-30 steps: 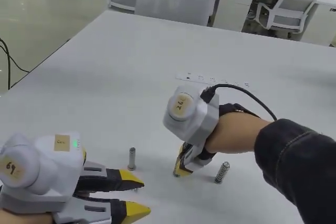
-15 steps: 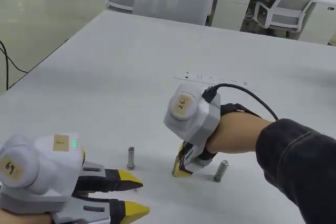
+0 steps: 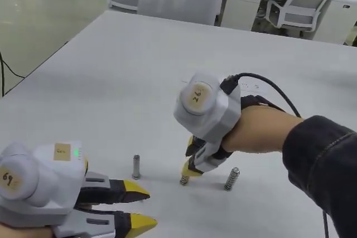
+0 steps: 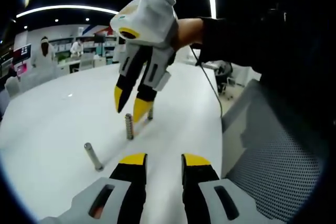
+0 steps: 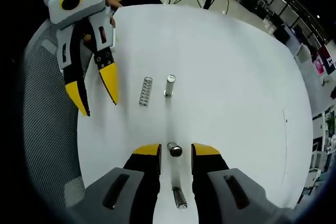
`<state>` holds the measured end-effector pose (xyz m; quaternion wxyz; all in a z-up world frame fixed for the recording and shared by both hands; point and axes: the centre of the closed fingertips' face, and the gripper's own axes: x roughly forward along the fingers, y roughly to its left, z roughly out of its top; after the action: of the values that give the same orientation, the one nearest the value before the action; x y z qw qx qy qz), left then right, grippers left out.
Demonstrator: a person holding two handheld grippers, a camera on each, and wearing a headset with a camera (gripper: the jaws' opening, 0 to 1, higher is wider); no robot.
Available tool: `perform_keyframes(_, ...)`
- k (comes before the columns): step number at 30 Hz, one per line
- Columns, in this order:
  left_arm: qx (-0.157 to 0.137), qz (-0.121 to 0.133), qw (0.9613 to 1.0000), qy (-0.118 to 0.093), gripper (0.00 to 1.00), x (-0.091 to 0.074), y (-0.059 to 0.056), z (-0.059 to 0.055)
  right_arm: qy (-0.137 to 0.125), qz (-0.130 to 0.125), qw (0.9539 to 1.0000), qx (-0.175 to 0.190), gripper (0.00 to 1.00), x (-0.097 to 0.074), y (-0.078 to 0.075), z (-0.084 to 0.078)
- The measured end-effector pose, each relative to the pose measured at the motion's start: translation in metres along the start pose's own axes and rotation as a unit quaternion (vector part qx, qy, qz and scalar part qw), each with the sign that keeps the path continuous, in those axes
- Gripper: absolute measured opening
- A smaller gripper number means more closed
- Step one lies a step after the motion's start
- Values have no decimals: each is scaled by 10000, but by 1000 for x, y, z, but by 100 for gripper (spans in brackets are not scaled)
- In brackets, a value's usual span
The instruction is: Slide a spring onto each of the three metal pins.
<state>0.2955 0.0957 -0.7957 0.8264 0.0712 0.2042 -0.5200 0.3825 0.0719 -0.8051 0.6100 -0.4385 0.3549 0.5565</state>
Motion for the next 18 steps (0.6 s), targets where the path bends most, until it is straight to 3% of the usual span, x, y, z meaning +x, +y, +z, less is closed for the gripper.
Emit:
perform_keyframes(9, -39, 68, 10000, -30, 19, -3, 2, 1, -215, 109, 9995, -197, 20, -2, 16, 23)
perform_keyframes(18, -111, 170, 9998, -60, 19, -9, 2, -2, -215, 406, 9983, -359, 19, 19, 36, 35)
